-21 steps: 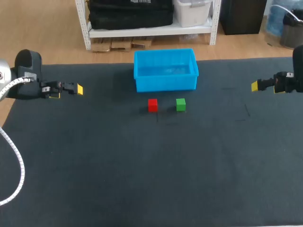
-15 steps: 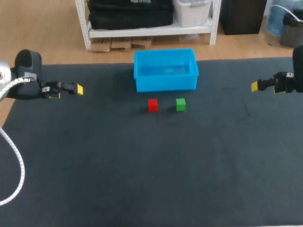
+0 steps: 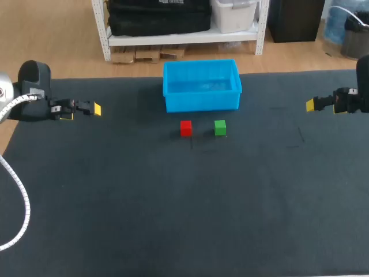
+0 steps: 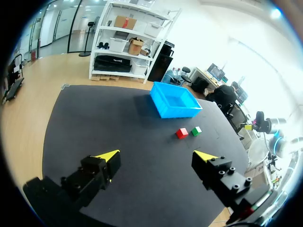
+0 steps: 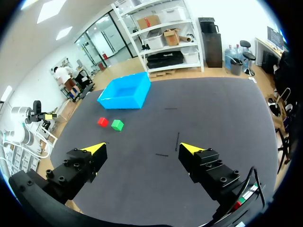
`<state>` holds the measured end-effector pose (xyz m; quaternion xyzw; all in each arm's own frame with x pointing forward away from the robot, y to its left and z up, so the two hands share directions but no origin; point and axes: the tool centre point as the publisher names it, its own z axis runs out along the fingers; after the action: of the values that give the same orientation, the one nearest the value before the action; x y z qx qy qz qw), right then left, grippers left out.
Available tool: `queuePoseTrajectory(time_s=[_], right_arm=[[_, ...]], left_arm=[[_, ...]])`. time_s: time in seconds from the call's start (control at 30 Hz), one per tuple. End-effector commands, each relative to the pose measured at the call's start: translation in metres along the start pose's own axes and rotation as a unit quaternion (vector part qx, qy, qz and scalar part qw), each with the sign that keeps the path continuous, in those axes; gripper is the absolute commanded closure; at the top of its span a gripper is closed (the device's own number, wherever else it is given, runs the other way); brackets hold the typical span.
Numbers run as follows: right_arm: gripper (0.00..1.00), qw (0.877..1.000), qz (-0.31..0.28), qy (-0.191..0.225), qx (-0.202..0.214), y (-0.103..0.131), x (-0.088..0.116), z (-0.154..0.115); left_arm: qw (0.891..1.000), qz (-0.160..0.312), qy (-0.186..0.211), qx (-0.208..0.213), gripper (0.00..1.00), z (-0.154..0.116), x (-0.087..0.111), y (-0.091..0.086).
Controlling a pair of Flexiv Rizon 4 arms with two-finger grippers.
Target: Use the left arm to pick the red cube and place it into the blue plastic box first, then use the right arm to grasp the green cube and put it into the same blue plastic box after the first action is fully finished.
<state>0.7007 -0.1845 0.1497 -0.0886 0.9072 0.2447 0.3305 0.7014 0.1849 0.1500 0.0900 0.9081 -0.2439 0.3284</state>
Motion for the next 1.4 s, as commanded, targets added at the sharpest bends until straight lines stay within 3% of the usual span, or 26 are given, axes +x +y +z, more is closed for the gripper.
queuePoseTrajectory(time_s=[0.03,0.17,0.23,0.37,0.6,0.83,0.93,1.4], right_arm=[[0.0,1.0,0.0,0.0,0.001,0.0,0.0,0.0],[0.0,1.0,0.0,0.0,0.001,0.0,0.0,0.0],[0.0,1.0,0.0,0.0,0.001,0.0,0.0,0.0],[0.0,1.0,0.0,0.0,0.001,0.0,0.0,0.0],[0.0,1.0,0.0,0.0,0.001,0.0,0.0,0.0],[0.0,1.0,0.0,0.0,0.001,0.0,0.0,0.0],[0.0,1.0,0.0,0.0,0.001,0.0,0.0,0.0],[0.0,1.0,0.0,0.0,0.001,0.0,0.0,0.0]], left_arm=[[1.0,0.0,0.0,0.0,0.0,0.0,0.0,0.0],[0.999,0.006,0.048,-0.016,0.0,0.007,-0.01,-0.013],[0.995,0.038,0.08,-0.055,0.0,0.012,-0.016,-0.022],[0.987,0.05,0.123,-0.088,0.0,0.029,-0.024,-0.041],[0.973,0.032,0.187,-0.13,0.0,0.072,-0.02,-0.067],[0.968,0.032,0.196,-0.155,0.0,0.096,-0.022,-0.085],[0.971,0.04,0.192,-0.134,0.0,0.101,-0.022,-0.09],[0.971,0.04,0.192,-0.134,0.0,0.101,-0.022,-0.09]])
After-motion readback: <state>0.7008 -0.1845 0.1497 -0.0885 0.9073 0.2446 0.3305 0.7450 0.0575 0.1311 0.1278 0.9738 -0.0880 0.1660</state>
